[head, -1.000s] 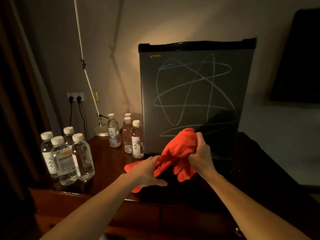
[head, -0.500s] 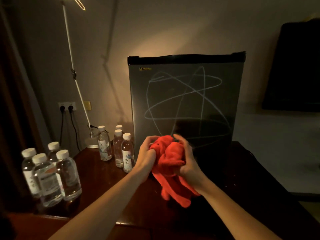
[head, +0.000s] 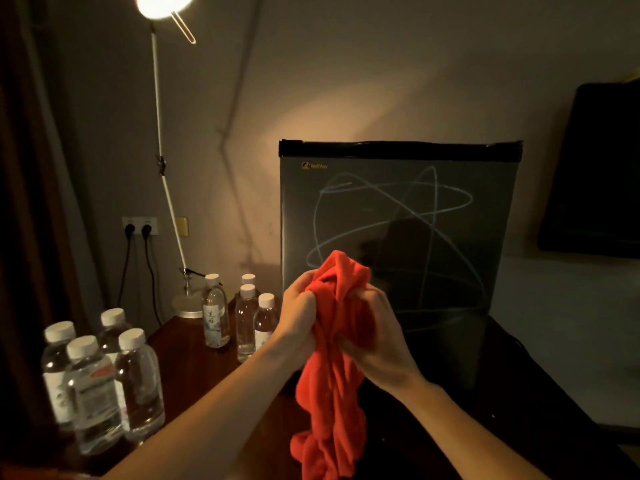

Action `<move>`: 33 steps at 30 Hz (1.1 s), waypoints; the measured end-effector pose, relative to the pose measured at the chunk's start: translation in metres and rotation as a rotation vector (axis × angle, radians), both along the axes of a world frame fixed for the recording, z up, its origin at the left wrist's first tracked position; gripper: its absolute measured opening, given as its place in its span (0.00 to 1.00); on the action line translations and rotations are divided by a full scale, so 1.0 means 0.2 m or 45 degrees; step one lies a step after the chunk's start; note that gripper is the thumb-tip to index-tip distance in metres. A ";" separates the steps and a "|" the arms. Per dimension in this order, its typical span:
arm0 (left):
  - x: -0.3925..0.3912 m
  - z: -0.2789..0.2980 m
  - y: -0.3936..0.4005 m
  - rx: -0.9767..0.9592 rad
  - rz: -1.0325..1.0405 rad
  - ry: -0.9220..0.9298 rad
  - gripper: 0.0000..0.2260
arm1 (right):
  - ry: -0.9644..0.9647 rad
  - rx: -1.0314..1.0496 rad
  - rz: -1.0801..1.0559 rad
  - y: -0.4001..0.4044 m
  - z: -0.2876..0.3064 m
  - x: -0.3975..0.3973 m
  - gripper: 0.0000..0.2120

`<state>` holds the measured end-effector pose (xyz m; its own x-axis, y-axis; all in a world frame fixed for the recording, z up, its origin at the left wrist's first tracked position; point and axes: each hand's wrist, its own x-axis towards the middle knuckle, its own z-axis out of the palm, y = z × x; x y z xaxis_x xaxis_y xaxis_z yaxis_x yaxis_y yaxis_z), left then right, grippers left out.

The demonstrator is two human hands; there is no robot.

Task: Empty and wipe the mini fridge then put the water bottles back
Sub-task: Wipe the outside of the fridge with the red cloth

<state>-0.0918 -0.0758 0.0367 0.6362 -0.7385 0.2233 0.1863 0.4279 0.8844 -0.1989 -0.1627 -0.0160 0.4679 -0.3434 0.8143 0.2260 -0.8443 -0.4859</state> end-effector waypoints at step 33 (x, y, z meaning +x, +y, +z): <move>0.51 -0.21 -0.12 0.119 0.765 -1.131 0.21 | 0.141 -1.080 -1.213 -0.28 0.67 0.45 0.21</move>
<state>0.0104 -0.1005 -0.0044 0.5387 -0.3969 0.7431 -0.7569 0.1593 0.6338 -0.1088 -0.2195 0.1187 0.4036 0.0268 0.9145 -0.6429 -0.7029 0.3043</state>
